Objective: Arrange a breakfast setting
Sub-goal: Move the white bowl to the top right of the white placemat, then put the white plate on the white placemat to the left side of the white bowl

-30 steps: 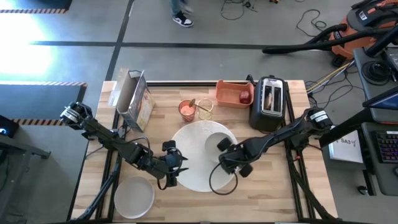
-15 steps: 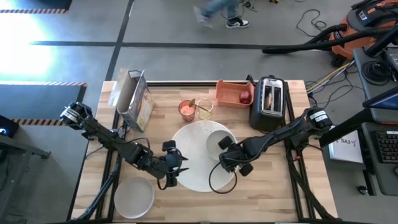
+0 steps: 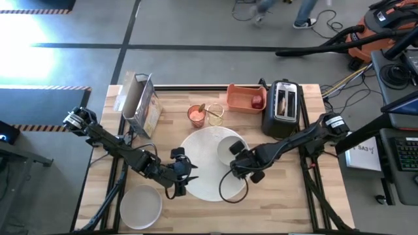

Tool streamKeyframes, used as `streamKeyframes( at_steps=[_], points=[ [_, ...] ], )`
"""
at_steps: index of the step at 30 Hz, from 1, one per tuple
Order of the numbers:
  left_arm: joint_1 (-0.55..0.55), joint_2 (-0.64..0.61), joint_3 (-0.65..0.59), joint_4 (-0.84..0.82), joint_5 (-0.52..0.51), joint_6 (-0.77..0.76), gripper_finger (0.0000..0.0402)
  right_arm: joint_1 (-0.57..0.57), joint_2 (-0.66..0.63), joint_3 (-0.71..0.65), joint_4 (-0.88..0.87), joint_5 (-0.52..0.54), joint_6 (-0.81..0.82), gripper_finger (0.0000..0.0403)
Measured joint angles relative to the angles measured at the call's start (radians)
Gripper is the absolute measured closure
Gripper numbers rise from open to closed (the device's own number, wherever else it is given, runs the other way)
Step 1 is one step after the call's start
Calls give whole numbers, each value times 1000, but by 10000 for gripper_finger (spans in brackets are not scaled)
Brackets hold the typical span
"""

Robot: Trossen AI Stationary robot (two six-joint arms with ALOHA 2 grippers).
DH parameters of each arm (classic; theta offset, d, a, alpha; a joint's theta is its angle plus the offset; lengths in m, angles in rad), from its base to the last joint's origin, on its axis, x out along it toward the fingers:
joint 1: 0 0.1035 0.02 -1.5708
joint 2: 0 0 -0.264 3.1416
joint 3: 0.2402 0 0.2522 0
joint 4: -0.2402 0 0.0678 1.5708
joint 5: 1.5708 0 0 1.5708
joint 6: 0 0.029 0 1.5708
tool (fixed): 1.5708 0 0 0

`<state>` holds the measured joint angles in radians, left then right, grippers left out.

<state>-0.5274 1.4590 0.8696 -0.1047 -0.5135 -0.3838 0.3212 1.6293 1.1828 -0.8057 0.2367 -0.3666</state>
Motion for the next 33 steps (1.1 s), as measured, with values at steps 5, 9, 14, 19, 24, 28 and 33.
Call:
streamKeyframes(
  at_steps=[5,9,14,19,24,28,33],
  points=[
    [0,-5,0,-16,2,-49,238,1,-10,106,-169,4,104,288],
    [0,-15,0,-47,14,-110,238,1,-25,194,-237,-1,191,287],
    [1,-27,1,-151,167,-265,238,1,-50,254,-249,-8,305,287],
    [-4,-28,1,-292,394,-391,238,1,-71,311,-283,-8,414,287],
    [-39,-28,1,-421,520,-354,238,1,-88,334,-324,-8,526,287],
    [-71,-27,1,-512,530,-334,238,2,-105,334,-378,-8,620,287],
    [-114,-20,-1,-653,530,-332,238,8,-105,334,-460,-8,712,287]
  ],
)
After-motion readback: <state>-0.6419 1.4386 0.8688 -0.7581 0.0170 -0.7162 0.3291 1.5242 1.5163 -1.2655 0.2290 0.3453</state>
